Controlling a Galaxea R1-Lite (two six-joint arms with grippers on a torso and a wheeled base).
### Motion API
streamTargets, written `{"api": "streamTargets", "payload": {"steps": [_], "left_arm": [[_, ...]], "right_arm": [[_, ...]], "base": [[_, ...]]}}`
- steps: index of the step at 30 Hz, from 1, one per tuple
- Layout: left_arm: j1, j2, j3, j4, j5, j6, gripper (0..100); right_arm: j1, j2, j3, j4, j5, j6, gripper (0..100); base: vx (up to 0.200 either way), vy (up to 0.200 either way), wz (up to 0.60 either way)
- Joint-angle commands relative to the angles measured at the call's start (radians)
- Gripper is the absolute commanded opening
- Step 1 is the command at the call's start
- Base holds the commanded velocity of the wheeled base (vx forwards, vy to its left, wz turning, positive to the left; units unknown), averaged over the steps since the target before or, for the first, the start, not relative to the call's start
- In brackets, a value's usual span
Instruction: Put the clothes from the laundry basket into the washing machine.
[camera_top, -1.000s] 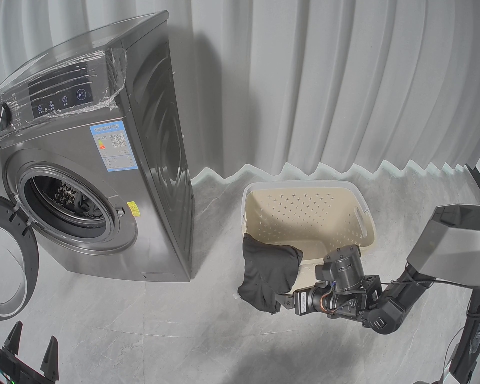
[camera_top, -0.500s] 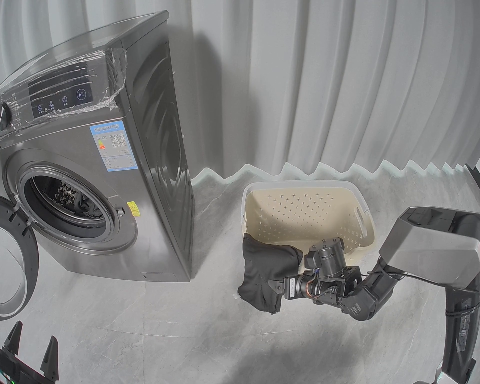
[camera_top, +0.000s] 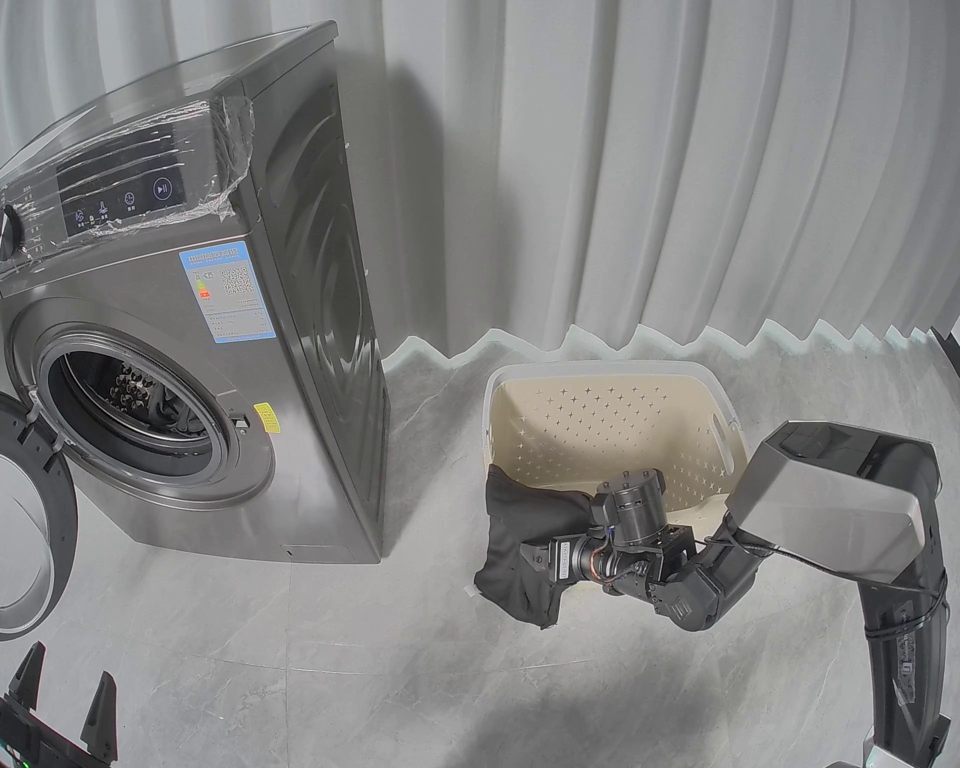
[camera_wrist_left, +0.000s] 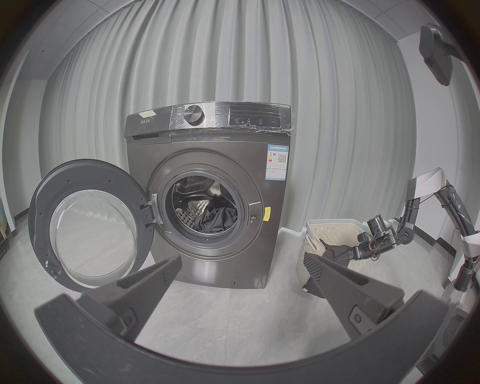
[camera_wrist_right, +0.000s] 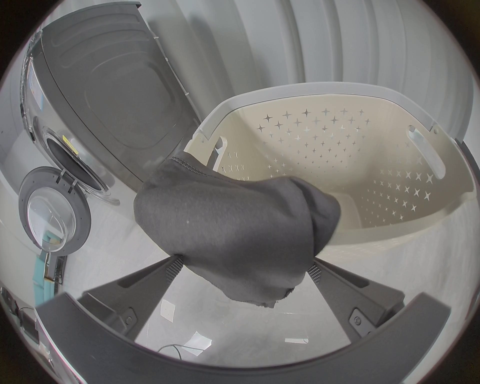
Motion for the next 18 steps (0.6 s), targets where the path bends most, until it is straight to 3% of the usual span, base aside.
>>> {"api": "streamTargets", "payload": {"steps": [1, 6, 7, 18], "left_arm": [[0.0, -0.015, 0.015, 0.0, 0.0, -0.001, 100], [0.0, -0.015, 0.015, 0.0, 0.0, -0.001, 100], [0.0, -0.015, 0.015, 0.0, 0.0, -0.001, 100], [0.0, -0.015, 0.015, 0.0, 0.0, -0.001, 100]], "right_arm": [[0.005, 0.033, -0.039, -0.003, 0.0, 0.005, 100], [0.009, 0.036, -0.054, -0.008, 0.0, 0.011, 100], [0.008, 0.036, -0.059, -0.008, 0.0, 0.02, 0], [0.052, -0.012, -0.023, -0.079, 0.0, 0.071, 0]], "base": [[0.0, 0.0, 0.0], [0.0, 0.0, 0.0], [0.0, 0.0, 0.0], [0.0, 0.0, 0.0]]}}
